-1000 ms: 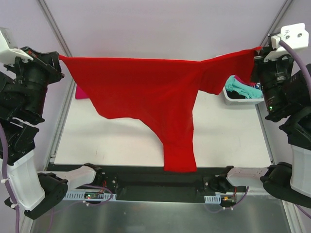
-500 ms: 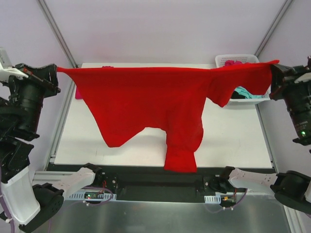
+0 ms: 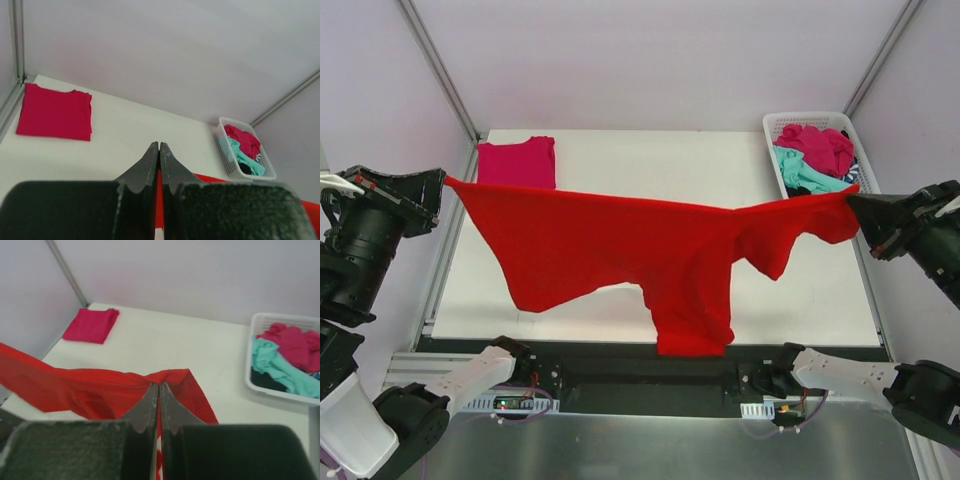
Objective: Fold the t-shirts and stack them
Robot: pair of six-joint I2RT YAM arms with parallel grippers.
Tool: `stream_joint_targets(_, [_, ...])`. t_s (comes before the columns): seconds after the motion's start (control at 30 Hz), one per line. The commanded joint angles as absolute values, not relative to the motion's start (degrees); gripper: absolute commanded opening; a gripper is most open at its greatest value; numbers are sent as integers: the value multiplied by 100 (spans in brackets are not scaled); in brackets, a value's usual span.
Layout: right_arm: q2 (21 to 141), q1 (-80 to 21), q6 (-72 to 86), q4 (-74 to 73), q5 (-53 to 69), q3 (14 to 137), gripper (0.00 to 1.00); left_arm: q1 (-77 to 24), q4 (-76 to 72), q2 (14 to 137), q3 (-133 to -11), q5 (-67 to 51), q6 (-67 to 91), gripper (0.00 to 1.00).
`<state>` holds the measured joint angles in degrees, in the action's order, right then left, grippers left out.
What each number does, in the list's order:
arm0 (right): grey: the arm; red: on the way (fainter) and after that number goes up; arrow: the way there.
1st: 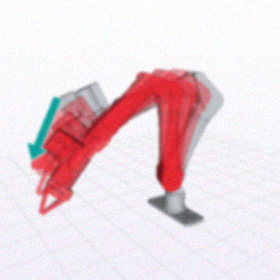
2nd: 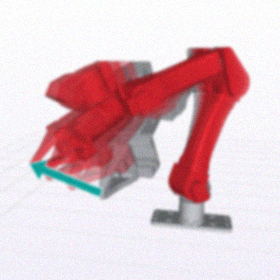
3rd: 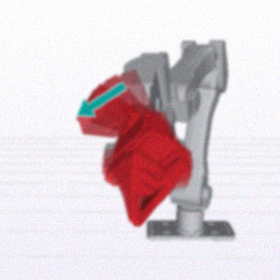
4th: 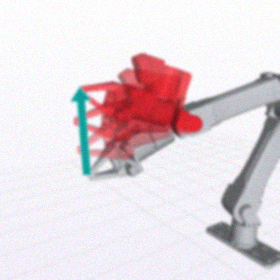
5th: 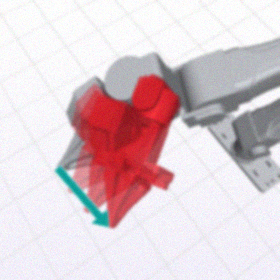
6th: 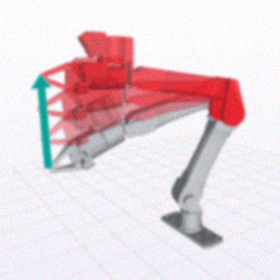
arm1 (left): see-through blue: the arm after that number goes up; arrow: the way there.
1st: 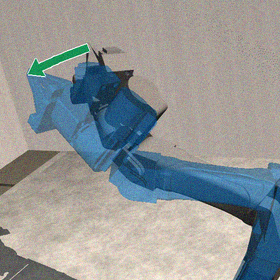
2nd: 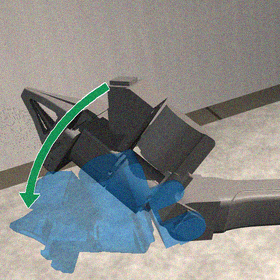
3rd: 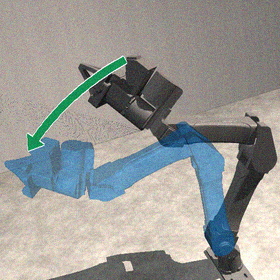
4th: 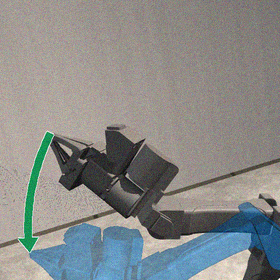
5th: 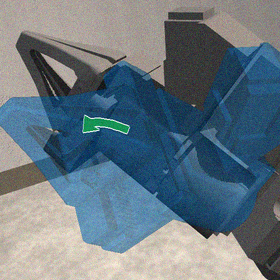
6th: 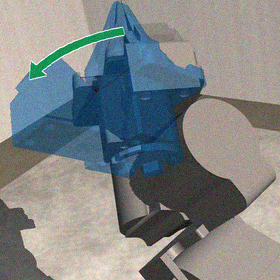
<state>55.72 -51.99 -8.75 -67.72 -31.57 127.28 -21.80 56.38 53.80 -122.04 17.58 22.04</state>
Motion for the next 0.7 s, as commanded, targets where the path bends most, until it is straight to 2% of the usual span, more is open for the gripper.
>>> stream_joint_targets(0.0, [5687,-5159,165,-7154,-1953,12867,1,-2171,6387,5291,-12419,1503,2979,0])
stream_joint_targets(0.3, [5660,-5159,870,-7058,-1152,13333,1,-2171,7444,5712,-13534,1126,3577,0])
stream_joint_targets(0.47, [5415,-5168,1300,-7005,-1072,12895,1,-2171,7550,5608,-12913,756,4139,0])
stream_joint_targets(0.67, [4843,-5159,1670,-6873,-1107,11551,1,-2171,7515,5265,-12147,931,4166,0])
